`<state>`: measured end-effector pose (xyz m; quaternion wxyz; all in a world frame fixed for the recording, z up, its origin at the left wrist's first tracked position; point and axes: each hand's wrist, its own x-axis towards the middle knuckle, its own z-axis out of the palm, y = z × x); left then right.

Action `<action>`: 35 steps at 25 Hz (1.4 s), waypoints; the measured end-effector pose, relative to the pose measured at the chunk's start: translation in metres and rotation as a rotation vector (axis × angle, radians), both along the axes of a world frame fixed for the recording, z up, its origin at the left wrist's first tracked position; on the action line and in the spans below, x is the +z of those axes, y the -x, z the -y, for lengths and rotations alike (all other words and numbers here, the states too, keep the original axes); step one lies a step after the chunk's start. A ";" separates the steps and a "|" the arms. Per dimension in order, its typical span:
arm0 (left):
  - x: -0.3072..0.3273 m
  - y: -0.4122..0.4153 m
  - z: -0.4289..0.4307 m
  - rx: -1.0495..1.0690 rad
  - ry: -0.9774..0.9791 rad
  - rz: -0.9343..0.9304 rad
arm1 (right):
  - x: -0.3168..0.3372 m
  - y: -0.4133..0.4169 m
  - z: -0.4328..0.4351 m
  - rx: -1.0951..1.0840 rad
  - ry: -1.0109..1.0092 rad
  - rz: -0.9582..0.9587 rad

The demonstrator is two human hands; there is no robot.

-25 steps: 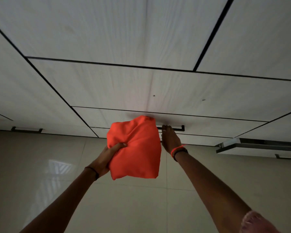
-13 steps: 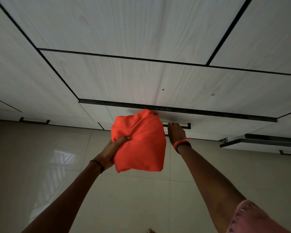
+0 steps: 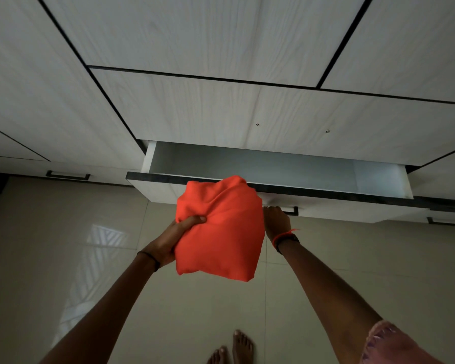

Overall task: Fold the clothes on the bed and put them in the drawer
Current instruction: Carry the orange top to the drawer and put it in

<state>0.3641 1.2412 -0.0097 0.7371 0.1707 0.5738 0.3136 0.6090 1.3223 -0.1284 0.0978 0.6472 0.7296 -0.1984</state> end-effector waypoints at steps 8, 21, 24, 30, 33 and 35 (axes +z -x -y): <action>0.037 0.001 0.021 0.091 -0.058 0.016 | 0.012 -0.002 0.046 -0.081 0.127 -0.064; 0.020 -0.036 0.021 0.288 -0.102 -0.036 | 0.017 -0.008 0.124 -0.010 0.109 0.000; 0.017 -0.044 0.025 0.295 -0.102 -0.048 | 0.019 -0.008 0.136 -0.018 0.086 0.004; 0.015 -0.050 0.029 0.240 -0.112 -0.044 | 0.020 -0.007 0.156 0.004 0.081 -0.016; 0.016 -0.049 0.030 0.225 -0.081 -0.040 | 0.022 -0.009 0.169 0.004 0.084 -0.017; 0.019 -0.050 0.032 0.220 -0.020 -0.060 | 0.023 -0.009 0.176 0.007 0.110 -0.011</action>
